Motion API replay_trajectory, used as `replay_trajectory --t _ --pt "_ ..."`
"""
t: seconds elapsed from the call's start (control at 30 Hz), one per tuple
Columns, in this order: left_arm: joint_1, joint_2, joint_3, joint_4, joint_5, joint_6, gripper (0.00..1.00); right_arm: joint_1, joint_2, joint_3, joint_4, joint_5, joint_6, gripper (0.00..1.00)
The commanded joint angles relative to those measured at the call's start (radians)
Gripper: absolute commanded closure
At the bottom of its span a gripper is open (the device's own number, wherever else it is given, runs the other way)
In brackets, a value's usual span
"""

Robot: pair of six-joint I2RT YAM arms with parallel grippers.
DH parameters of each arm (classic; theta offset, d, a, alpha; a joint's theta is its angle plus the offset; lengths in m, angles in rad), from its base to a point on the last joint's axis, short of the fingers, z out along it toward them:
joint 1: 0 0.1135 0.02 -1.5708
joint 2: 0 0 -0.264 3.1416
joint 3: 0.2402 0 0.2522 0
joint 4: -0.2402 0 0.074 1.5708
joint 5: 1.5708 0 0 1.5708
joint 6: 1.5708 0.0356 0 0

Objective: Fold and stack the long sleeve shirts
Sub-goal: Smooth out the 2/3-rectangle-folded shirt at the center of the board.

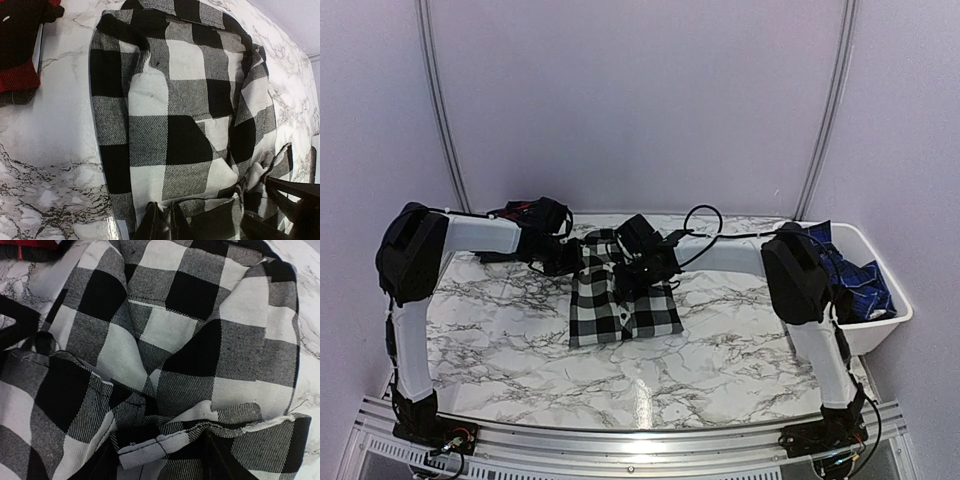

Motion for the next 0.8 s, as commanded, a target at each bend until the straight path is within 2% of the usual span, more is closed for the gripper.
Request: replay_trajectory --t 0.0,0.1,0.23,0.47,0.63,0.77 --pt "0.013 0.037 0.034 -0.043 -0.008 0.019 0.87 -0.042 0.049 0.078 -0.041 0.024 0.033 0.46" --pt "0.016 0.044 0.046 -0.054 0.002 0.029 0.85 -0.063 0.050 0.095 -0.070 0.004 0.041 0.43" --pt "0.019 0.034 0.052 -0.065 -0.004 0.039 0.84 -0.047 -0.033 0.055 -0.049 -0.009 0.028 0.37" --pt "0.023 -0.057 0.029 -0.088 -0.040 0.043 0.75 0.032 -0.109 0.024 -0.059 0.023 0.021 0.29" --pt "0.024 -0.165 -0.087 -0.092 -0.026 0.013 0.72 0.094 -0.166 -0.130 -0.040 0.088 0.074 0.29" --pt "0.019 -0.258 -0.265 -0.048 0.044 -0.036 0.71 0.115 -0.214 -0.295 0.062 0.076 0.129 0.29"
